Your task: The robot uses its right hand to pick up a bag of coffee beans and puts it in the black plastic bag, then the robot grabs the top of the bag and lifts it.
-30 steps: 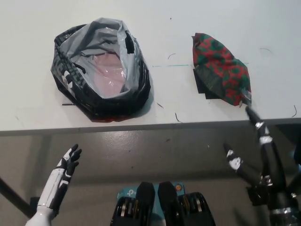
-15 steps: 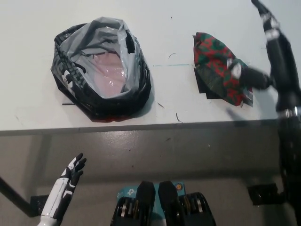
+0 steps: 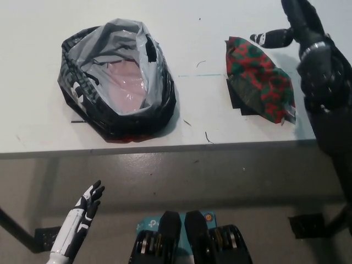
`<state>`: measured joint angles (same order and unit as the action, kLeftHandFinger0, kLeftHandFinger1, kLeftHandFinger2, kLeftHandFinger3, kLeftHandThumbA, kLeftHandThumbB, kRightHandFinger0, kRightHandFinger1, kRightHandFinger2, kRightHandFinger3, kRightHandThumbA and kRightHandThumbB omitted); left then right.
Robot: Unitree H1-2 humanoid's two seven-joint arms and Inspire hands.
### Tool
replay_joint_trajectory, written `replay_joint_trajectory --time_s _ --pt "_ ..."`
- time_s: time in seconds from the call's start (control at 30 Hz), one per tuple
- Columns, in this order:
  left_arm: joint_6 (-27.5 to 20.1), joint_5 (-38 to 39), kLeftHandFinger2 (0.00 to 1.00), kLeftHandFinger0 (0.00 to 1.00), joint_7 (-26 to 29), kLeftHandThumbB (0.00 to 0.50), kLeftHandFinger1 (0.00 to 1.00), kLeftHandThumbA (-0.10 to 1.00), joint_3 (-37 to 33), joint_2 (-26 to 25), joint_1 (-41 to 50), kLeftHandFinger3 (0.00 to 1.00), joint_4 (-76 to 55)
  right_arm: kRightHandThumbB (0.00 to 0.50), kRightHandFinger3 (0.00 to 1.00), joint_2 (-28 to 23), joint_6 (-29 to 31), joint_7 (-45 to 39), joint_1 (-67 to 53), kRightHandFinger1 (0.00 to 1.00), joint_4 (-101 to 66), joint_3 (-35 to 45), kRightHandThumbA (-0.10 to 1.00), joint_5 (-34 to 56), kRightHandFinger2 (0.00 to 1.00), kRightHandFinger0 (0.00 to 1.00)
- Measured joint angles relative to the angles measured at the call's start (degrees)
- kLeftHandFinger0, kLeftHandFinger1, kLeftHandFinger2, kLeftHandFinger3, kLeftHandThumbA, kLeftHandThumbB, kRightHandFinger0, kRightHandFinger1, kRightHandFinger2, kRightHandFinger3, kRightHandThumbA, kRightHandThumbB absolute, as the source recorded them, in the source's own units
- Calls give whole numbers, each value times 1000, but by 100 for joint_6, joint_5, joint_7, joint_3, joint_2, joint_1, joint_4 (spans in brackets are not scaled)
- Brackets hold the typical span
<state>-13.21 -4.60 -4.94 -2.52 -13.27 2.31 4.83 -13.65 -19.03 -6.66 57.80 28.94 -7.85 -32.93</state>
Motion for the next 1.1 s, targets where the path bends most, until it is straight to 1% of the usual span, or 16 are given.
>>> replay_joint_trajectory --time_s 0.23,0.3,0.33,0.37,0.47,0.57,0.63,0.77,0.87,0.93,1.0,1.1 --pt "-9 -110 1000 1000 0 310 1000 1000 -26 2 -2 1000 0 500 1000 185 -476 -233 994 1000 2249 -117 831 41 1000 1000" --pt "-10 -126 1000 1000 -2 317 1000 1000 -30 1 -7 1000 -1 500 1000 203 -530 -280 1137 1000 2528 -152 818 65 1000 1000" --pt "-10 -134 1000 1000 -5 317 1000 1000 -31 -1 -7 1000 -1 500 1000 214 -556 -330 1227 1000 2707 -200 850 84 1000 1000" --pt "-11 -148 1000 1000 -8 318 1000 1000 -32 -4 -7 1000 -1 500 1000 221 -580 -408 1336 1000 2935 -309 858 102 1000 1000" --pt "-17 -182 1000 1000 -18 319 1000 1000 -35 -7 -6 1000 -2 500 1000 225 -585 -581 1441 1000 3377 -532 830 131 1000 1000" --pt "-17 -193 1000 1000 -35 320 1000 1000 -37 -17 -7 1000 -4 500 1000 223 -553 -765 1457 1000 3800 -599 860 221 1000 1000" --pt "-17 -195 1000 1000 -51 323 1000 1000 -37 -29 -6 1000 -9 500 1000 219 -487 -860 1457 1000 3976 -601 850 300 1000 1000" --pt "-17 -209 1000 1000 -83 321 1000 1000 -39 -39 -7 1000 -16 500 1000 177 -336 -1144 1457 1000 4182 -625 904 421 1000 1000" --pt "-17 -227 1000 1000 -89 318 1000 1000 -39 -47 -5 1000 -15 500 1000 107 -142 -1420 1460 1000 4318 -686 904 520 1000 1000" --pt "-17 -238 1000 1000 -90 319 1000 1000 -39 -52 -3 1000 -15 500 1000 65 -40 -1586 1461 1000 4388 -714 881 568 1000 1000" --pt "-17 -239 1000 1000 -93 319 1000 1000 -39 -54 -2 1000 -15 500 1000 34 56 -1686 1463 1000 4436 -724 901 611 1000 1000" --pt "-17 -241 1000 1000 -95 316 1000 1000 -40 -56 1 1000 -14 500 1000 -9 183 -1796 1466 1000 4503 -775 897 652 1000 1000"
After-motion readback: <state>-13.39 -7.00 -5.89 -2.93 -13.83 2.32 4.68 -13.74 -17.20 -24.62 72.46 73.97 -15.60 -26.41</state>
